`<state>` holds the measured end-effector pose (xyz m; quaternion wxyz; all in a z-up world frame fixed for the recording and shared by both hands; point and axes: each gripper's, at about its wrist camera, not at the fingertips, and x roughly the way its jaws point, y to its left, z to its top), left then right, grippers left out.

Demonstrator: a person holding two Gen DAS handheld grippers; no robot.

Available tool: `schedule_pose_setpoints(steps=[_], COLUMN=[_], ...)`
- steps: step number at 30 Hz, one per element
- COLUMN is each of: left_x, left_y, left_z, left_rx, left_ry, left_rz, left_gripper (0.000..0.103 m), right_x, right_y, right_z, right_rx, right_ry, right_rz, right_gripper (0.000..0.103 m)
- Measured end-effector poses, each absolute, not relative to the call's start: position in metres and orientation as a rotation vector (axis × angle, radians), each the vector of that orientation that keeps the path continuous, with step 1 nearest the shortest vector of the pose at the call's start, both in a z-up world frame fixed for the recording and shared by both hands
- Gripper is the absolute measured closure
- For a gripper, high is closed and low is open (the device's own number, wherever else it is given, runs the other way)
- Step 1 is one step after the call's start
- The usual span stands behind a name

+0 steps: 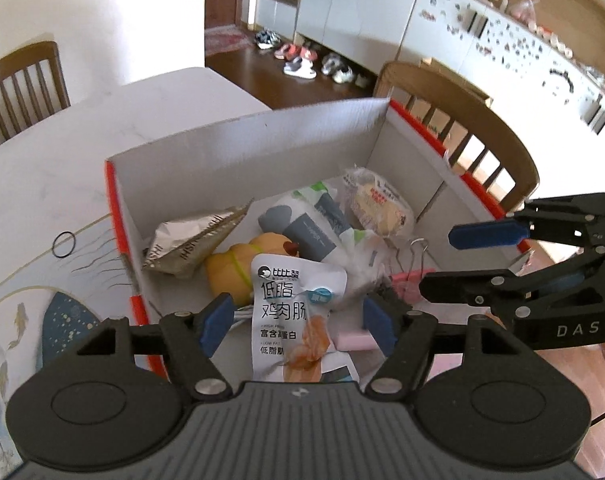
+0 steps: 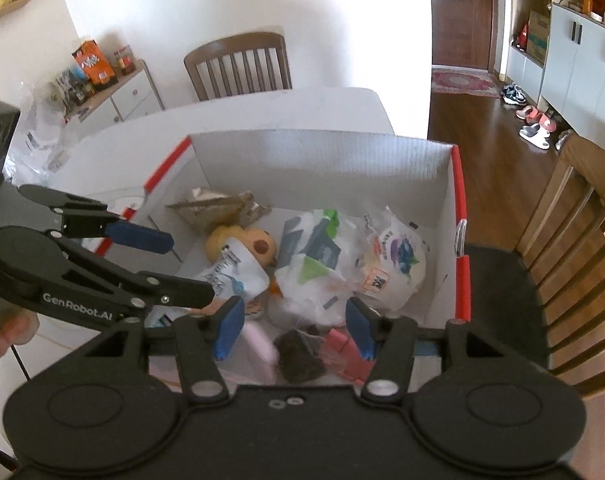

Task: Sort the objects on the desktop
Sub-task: 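Open both tools to drop the sausage packet and pink note into the box, then withdraw both tools up and away from the box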

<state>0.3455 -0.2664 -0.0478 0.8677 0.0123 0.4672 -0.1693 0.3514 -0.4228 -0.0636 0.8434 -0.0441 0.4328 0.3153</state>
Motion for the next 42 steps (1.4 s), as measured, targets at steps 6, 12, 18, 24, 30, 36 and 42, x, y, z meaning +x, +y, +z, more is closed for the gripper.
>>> schedule_pose_setpoints(steps=[6,12,18,24,30,36,42], left_x=[0.326,0.308,0.292,0.279,0.269,0.259,0.251], left_y=[-0.261,-0.247,-0.234,-0.225,-0.216,-0.208,-0.206], left_z=[-0.028,-0.016,-0.012,-0.012,-0.014,-0.013,-0.013], left_rx=[0.050,0.032,0.004,0.011,0.003,0.002,0.026], left_ry=[0.865,0.834,0.813,0.815,0.818,0.807,0.789], left_rz=[-0.299,-0.279,-0.280,-0.281,-0.298,-0.317,-0.327], left_gripper=[0.033,0.032,0.032,0.020,0.005,0.001,0.000], right_x=[0.339,0.324,0.311,0.296,0.280,0.266,0.251], right_y=[-0.423,-0.420,-0.416,-0.412,-0.405,-0.401,-0.401], right_z=[-0.056,-0.050,-0.046,-0.044,-0.039,-0.035,-0.030], right_rx=[-0.054,-0.033,-0.010,0.007,-0.004,-0.004,0.006], right_ry=[0.901,0.876,0.858,0.837,0.804,0.779,0.736], right_rz=[0.669,0.667,0.656,0.637,0.612,0.589,0.565], right_gripper=[0.047,0.046,0.046,0.046,0.034,0.028,0.014])
